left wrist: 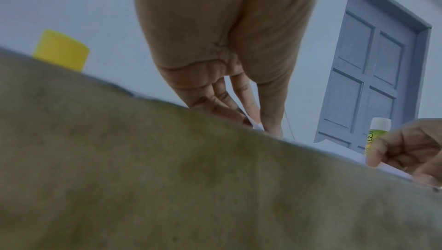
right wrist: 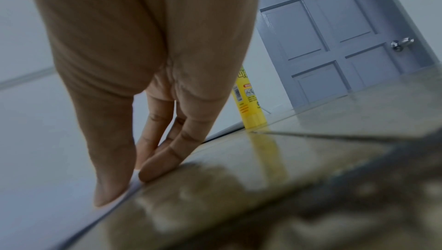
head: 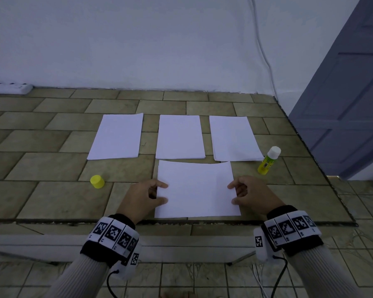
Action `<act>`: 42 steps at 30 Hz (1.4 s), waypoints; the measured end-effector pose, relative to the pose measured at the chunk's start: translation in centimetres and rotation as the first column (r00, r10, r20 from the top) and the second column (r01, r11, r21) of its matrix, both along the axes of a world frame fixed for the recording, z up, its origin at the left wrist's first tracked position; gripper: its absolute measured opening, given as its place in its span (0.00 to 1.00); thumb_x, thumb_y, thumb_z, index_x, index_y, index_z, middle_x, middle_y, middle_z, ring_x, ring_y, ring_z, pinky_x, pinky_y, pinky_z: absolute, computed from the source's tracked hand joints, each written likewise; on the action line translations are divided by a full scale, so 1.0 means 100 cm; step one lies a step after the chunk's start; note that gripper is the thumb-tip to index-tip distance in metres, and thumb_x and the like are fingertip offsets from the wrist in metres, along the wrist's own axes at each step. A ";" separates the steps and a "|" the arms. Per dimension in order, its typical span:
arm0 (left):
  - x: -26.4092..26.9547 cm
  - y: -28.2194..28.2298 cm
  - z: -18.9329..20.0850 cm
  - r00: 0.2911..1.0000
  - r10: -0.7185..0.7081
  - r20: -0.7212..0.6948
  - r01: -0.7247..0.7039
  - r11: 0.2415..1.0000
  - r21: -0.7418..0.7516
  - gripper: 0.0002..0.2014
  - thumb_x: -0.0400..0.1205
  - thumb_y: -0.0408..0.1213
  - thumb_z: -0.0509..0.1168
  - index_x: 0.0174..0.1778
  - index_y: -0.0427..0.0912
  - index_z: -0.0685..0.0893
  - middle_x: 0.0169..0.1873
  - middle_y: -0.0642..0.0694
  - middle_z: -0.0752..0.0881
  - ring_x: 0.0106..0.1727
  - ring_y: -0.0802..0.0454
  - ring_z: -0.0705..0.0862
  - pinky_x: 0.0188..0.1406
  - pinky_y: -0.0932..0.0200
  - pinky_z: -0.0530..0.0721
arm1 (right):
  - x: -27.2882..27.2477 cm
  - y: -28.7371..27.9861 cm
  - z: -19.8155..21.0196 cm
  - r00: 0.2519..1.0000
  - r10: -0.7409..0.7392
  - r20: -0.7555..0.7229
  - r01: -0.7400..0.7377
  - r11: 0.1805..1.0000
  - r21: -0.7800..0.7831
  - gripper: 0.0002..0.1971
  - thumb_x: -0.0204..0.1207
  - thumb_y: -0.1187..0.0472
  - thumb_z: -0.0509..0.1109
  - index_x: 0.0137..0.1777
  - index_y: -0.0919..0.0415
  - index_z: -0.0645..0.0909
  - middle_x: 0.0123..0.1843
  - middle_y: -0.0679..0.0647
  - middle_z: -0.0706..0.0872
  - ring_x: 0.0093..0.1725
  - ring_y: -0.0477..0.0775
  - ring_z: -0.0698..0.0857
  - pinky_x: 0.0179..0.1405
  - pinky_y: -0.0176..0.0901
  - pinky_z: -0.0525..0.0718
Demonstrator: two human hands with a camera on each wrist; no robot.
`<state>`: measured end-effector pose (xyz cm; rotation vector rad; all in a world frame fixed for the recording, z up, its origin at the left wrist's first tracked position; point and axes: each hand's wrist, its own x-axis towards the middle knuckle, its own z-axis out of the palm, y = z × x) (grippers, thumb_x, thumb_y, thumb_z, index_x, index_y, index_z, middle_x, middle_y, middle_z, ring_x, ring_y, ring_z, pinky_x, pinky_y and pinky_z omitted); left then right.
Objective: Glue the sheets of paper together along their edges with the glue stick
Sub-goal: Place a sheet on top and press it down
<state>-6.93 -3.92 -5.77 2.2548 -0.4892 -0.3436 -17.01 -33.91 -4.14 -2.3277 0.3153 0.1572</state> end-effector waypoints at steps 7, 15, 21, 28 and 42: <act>0.001 0.001 -0.001 1.000 0.004 -0.007 -0.004 1.000 -0.002 0.16 0.73 0.38 0.79 0.52 0.57 0.85 0.39 0.56 0.84 0.40 0.63 0.82 0.35 0.78 0.75 | 0.002 0.001 0.001 1.000 0.009 -0.003 -0.009 1.000 -0.017 0.18 0.64 0.70 0.81 0.51 0.57 0.83 0.47 0.56 0.84 0.46 0.54 0.85 0.42 0.33 0.85; 0.002 0.001 -0.002 1.000 0.011 0.007 -0.011 1.000 0.009 0.16 0.72 0.38 0.79 0.54 0.54 0.86 0.40 0.56 0.85 0.41 0.63 0.82 0.35 0.81 0.74 | 0.002 0.003 0.003 1.000 0.014 -0.004 -0.014 0.999 -0.049 0.17 0.65 0.70 0.80 0.52 0.57 0.83 0.48 0.57 0.84 0.46 0.54 0.85 0.42 0.32 0.84; 0.005 0.000 -0.006 0.993 -0.057 0.107 0.031 0.974 0.224 0.21 0.74 0.45 0.77 0.63 0.50 0.85 0.59 0.49 0.81 0.60 0.52 0.79 0.55 0.67 0.76 | 0.005 0.006 0.003 0.993 0.054 -0.105 -0.079 0.966 -0.244 0.19 0.70 0.61 0.78 0.61 0.54 0.80 0.55 0.51 0.71 0.56 0.50 0.74 0.57 0.37 0.75; 0.004 -0.021 -0.017 0.957 -0.125 0.263 0.010 0.916 0.401 0.43 0.76 0.67 0.34 0.83 0.47 0.63 0.86 0.46 0.53 0.86 0.48 0.50 0.84 0.41 0.51 | 0.004 0.019 0.009 0.986 0.042 -0.160 -0.107 0.900 -0.422 0.19 0.74 0.59 0.72 0.65 0.52 0.77 0.65 0.52 0.71 0.68 0.54 0.68 0.65 0.44 0.74; 0.005 -0.029 -0.039 0.929 -0.243 0.279 0.045 0.823 0.566 0.42 0.86 0.59 0.28 0.80 0.31 0.66 0.81 0.36 0.66 0.83 0.40 0.63 0.78 0.31 0.58 | 0.051 0.138 -0.028 0.957 0.291 -0.021 -0.265 0.838 -0.477 0.50 0.67 0.30 0.23 0.85 0.58 0.46 0.87 0.52 0.44 0.85 0.48 0.40 0.78 0.60 0.30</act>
